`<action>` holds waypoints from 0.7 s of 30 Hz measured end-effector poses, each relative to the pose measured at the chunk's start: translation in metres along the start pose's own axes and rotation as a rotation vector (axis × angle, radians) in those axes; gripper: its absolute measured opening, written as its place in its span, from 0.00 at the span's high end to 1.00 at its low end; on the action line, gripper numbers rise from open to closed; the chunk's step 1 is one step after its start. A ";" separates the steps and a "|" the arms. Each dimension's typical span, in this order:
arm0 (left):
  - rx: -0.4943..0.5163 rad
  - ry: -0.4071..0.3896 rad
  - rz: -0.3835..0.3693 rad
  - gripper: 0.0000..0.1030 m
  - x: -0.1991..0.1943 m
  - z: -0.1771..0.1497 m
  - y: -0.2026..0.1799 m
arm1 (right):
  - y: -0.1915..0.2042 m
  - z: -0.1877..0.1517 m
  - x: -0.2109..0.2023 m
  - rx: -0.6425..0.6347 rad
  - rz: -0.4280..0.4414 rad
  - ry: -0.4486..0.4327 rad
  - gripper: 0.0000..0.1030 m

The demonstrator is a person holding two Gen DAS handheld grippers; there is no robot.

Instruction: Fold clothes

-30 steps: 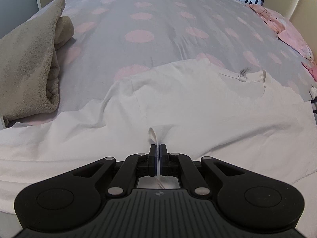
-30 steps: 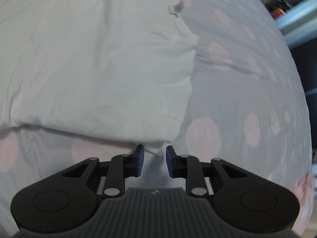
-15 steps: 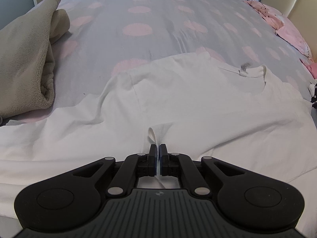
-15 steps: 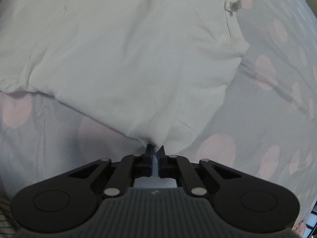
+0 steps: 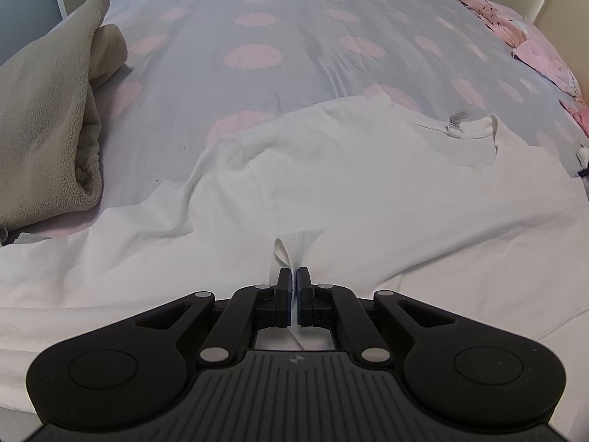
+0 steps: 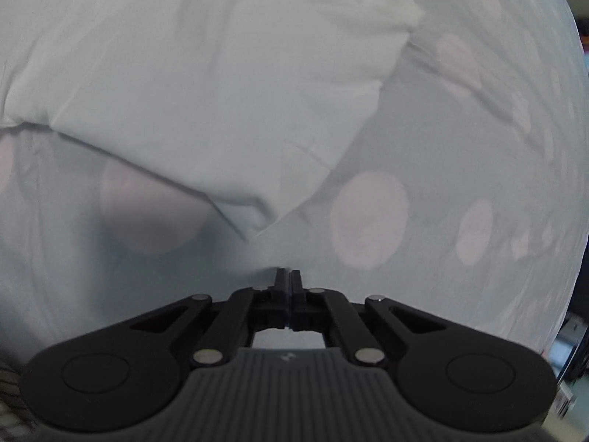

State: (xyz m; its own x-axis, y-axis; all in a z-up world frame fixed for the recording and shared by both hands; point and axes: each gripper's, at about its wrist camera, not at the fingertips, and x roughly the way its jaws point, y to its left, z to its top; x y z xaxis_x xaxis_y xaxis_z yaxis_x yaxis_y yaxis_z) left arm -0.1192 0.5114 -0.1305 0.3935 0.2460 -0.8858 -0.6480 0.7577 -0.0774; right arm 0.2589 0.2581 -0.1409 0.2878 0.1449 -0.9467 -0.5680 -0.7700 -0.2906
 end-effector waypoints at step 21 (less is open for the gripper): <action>-0.037 -0.081 0.005 0.68 -0.045 -0.003 0.002 | 0.096 -0.019 -0.065 1.419 0.322 -0.345 0.64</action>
State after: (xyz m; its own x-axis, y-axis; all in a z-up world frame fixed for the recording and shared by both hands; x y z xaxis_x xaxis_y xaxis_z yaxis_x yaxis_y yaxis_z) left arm -0.1401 0.4997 -0.0925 0.4412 0.2989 -0.8461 -0.6729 0.7341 -0.0915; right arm 0.2000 0.1628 -0.1042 -0.0684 0.3827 -0.9213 -0.8850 0.4029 0.2331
